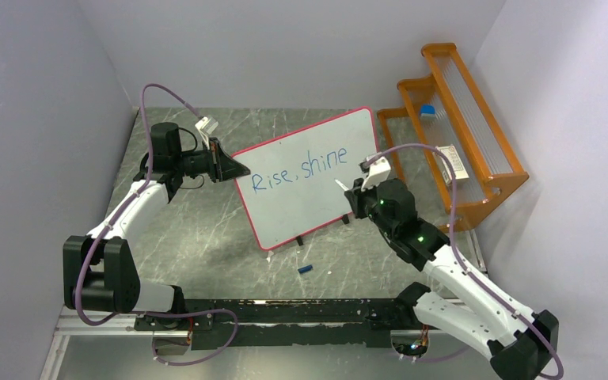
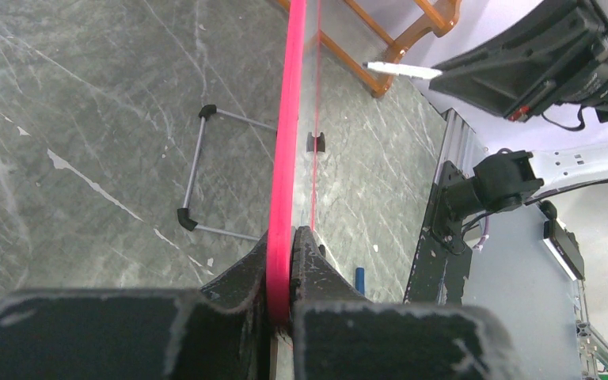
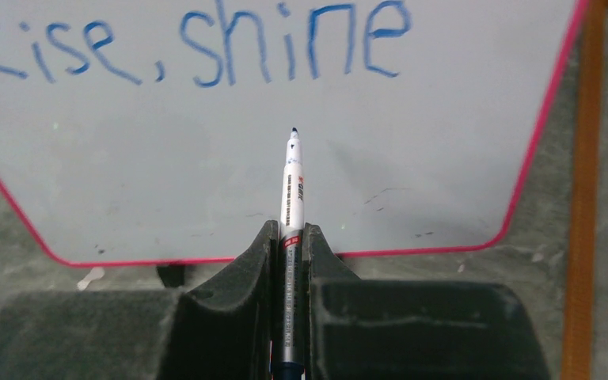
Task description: Write a sentence on the whiteboard
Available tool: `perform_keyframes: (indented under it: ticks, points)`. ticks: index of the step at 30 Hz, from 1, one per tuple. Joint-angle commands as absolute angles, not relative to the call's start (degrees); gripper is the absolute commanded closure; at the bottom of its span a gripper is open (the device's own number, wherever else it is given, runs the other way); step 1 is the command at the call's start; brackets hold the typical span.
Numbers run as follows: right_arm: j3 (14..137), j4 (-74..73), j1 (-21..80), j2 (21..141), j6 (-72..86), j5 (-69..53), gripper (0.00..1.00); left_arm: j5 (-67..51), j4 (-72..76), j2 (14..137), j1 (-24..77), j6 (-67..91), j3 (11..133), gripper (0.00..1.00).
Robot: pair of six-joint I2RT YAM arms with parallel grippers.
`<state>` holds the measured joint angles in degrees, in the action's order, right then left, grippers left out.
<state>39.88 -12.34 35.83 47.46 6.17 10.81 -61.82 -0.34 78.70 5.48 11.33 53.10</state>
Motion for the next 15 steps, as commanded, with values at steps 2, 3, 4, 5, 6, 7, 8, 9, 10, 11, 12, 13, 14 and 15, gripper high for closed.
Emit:
perform_keyframes:
  ticks: [2, 3, 4, 5, 6, 7, 8, 9, 10, 11, 12, 13, 14, 15]
  points:
    - [37.7, -11.4, 44.7, 47.5, 8.3, 16.8, 1.00, -54.3, -5.5, 79.6, 6.9, 5.0, 51.7, 0.95]
    - [37.4, -11.0, 46.7, 47.7, 8.7, 18.7, 1.00, -54.2, -5.5, 79.6, 6.9, 5.0, 51.7, 0.95]
    - [37.2, -10.5, 48.6, 48.0, 9.1, 20.9, 1.00, -54.2, -5.7, 79.5, 6.9, 5.0, 51.8, 0.95]
    - [36.9, -9.8, 50.3, 48.3, 9.4, 22.8, 1.00, -54.0, -5.6, 79.4, 6.9, 5.0, 51.7, 0.95]
    - [36.8, -9.3, 52.0, 48.8, 9.8, 24.5, 1.00, -54.0, -5.4, 79.3, 6.9, 5.1, 51.6, 0.95]
    - [36.7, -8.8, 53.4, 49.3, 10.1, 26.0, 1.00, -54.0, -5.3, 79.3, 6.9, 5.2, 51.6, 0.95]
    - [36.7, -8.2, 54.7, 49.9, 10.4, 27.0, 1.00, -54.0, -5.2, 79.2, 6.9, 5.3, 51.5, 0.95]
    - [36.6, -7.6, 55.9, 50.5, 10.7, 28.0, 1.00, -54.0, -5.2, 79.3, 6.9, 5.3, 51.5, 0.95]
    - [36.7, -6.8, 57.1, 51.1, 11.0, 28.8, 1.00, -54.0, -5.2, 79.3, 6.9, 5.4, 51.5, 0.95]
    - [36.7, -5.9, 58.3, 51.7, 11.3, 29.5, 1.00, -54.0, -5.2, 79.3, 6.9, 5.4, 51.5, 0.95]
    - [36.7, -4.9, 59.4, 52.3, 11.5, 30.1, 1.00, -54.0, -5.2, 79.3, 6.9, 5.4, 51.5, 0.95]
    - [36.7, -3.9, 60.6, 53.3, 11.7, 30.7, 1.00, -54.0, -5.1, 79.3, 6.9, 5.4, 51.5, 0.95]
    - [36.8, -2.9, 61.7, 54.1, 12.0, 31.5, 1.00, -53.9, -5.2, 79.3, 6.9, 5.4, 51.5, 0.95]
    - [36.9, -2.1, 62.8, 55.2, 12.0, 32.3, 1.00, -53.9, -5.2, 79.3, 6.9, 5.4, 51.5, 0.95]
